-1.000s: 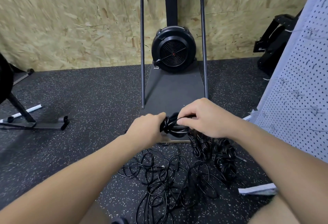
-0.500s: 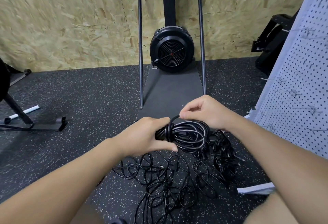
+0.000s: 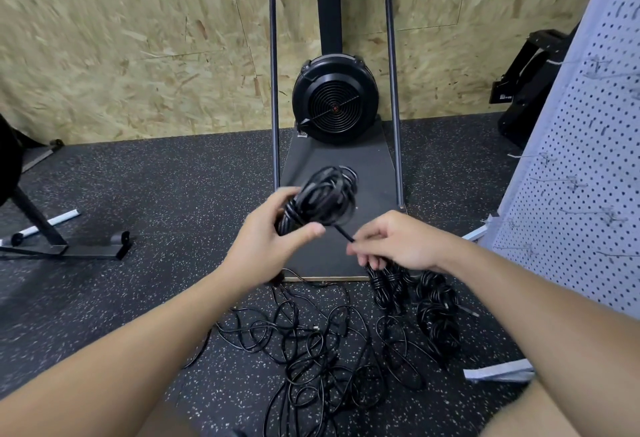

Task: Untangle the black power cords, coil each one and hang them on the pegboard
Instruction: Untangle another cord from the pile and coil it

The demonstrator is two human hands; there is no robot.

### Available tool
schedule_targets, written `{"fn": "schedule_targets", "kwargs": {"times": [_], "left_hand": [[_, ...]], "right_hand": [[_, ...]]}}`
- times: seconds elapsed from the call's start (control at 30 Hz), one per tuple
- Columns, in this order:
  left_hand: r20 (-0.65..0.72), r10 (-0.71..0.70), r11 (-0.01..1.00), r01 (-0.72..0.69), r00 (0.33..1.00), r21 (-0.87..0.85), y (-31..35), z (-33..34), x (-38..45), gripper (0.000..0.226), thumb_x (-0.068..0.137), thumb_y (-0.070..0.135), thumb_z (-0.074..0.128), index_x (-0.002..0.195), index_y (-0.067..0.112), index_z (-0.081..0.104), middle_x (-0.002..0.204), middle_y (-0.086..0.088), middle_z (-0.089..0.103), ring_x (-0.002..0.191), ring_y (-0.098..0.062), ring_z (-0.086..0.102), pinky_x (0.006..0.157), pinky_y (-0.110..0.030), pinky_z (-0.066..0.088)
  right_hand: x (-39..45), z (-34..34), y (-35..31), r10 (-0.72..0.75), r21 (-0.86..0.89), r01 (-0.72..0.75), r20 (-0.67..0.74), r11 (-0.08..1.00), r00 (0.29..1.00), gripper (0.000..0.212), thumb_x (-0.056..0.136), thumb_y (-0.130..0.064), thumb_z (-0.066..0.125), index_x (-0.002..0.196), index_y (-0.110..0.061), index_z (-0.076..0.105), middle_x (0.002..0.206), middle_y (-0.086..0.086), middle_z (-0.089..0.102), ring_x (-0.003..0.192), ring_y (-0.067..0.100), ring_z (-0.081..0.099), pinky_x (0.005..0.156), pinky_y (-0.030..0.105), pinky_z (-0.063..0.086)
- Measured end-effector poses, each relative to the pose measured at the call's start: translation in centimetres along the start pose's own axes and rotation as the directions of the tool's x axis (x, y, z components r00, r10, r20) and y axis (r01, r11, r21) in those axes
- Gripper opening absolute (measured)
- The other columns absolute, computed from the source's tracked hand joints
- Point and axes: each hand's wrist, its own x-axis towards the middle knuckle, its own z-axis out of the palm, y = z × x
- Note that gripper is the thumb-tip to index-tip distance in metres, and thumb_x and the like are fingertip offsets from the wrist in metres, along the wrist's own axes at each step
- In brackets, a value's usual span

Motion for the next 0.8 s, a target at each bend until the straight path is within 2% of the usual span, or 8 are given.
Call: {"fn": "schedule_targets", "kwargs": {"times": [0.1,0.2,0.3,0.4,0.47,0.57,0.67,0.8], "left_hand": [[-0.137,-0.124,0.988,0.135,0.983,0.076,-1.8,-0.6,1.4,0.047,0.090,0.058,0.085,0.124,0.038,0.059,0.098,0.016,0.078,0.082,-0.008,0.076,0.078,-0.043,0.060],[-0.091,-0.191,0.962,0.205,0.977,0.183,-3.5,-0.4,1.9,0.048,0.088,0.054,0.087,0.122,0.040,0.056,0.098,0.016,0.077,0.075,-0.010,0.075,0.078,-0.046,0.064],[-0.022,-0.174,0.940,0.172,0.985,0.296,-4.3,0.4,1.9,0.048,0.089,0.043,0.087,0.125,0.038,0.056,0.107,0.018,0.077,0.091,-0.012,0.074,0.086,-0.042,0.061],[0.044,-0.179,0.895,0.144,0.983,0.422,-4.0,1.2,1.9,0.049,0.088,0.041,0.086,0.124,0.040,0.053,0.109,0.010,0.077,0.100,-0.023,0.073,0.088,-0.041,0.058],[0.102,-0.185,0.830,0.100,0.978,0.549,-3.6,2.0,1.6,0.053,0.083,0.050,0.086,0.119,0.038,0.049,0.107,0.002,0.077,0.097,-0.034,0.073,0.082,-0.044,0.059],[0.216,-0.123,0.735,-0.057,0.969,0.676,-2.6,3.4,0.7,0.062,0.078,0.074,0.081,0.108,0.034,0.043,0.099,0.001,0.074,0.092,-0.036,0.071,0.072,-0.041,0.053],[0.312,-0.081,0.721,-0.161,0.946,0.674,-1.8,3.9,0.2,0.066,0.078,0.087,0.071,0.101,0.033,0.042,0.094,0.002,0.072,0.089,-0.032,0.071,0.069,-0.041,0.052],[0.456,-0.021,0.753,-0.286,0.890,0.593,-1.6,3.4,-0.6,0.065,0.081,0.091,0.065,0.095,0.032,0.042,0.080,0.003,0.065,0.076,-0.026,0.064,0.064,-0.042,0.048]], "right_hand": [[-0.3,0.9,-0.2,-0.005,-0.028,0.006,0.016,1.000,1.000,0.014,0.106,-0.020,0.066,0.111,-0.021,0.080,0.088,0.005,0.079,0.071,0.015,0.060,0.074,0.038,0.050],[-0.6,1.6,-1.5,-0.035,-0.070,0.037,0.035,0.997,0.999,0.016,0.109,-0.024,0.063,0.110,-0.022,0.078,0.084,0.005,0.077,0.063,0.014,0.048,0.061,0.030,0.040],[-1.2,2.4,-3.0,-0.110,-0.261,0.125,0.071,0.957,0.991,0.022,0.110,-0.031,0.064,0.096,-0.020,0.076,0.081,0.001,0.078,0.056,0.011,0.048,0.057,0.024,0.041],[-1.6,2.6,-4.2,-0.211,-0.388,0.194,-0.001,0.901,0.977,0.037,0.108,-0.031,0.065,0.074,-0.017,0.071,0.069,-0.004,0.072,0.051,0.015,0.053,0.055,0.024,0.042],[-1.6,2.6,-4.9,-0.258,-0.437,0.225,-0.018,0.871,0.966,0.038,0.106,-0.030,0.067,0.070,-0.019,0.069,0.068,-0.003,0.069,0.050,0.010,0.051,0.054,0.022,0.039],[-1.2,2.2,-5.1,-0.298,-0.403,0.259,-0.037,0.878,0.954,0.029,0.105,-0.027,0.069,0.076,-0.024,0.072,0.070,-0.003,0.071,0.058,0.017,0.061,0.061,0.036,0.051],[-0.8,0.9,-4.7,-0.317,-0.329,0.268,-0.104,0.905,0.943,0.015,0.101,-0.024,0.076,0.087,-0.029,0.080,0.075,-0.006,0.075,0.072,0.013,0.072,0.076,0.036,0.059],[-0.3,-0.4,-3.5,-0.329,-0.311,0.272,-0.149,0.911,0.932,0.009,0.091,-0.024,0.090,0.086,-0.025,0.082,0.083,-0.009,0.079,0.080,0.010,0.075,0.079,0.031,0.058]]}}
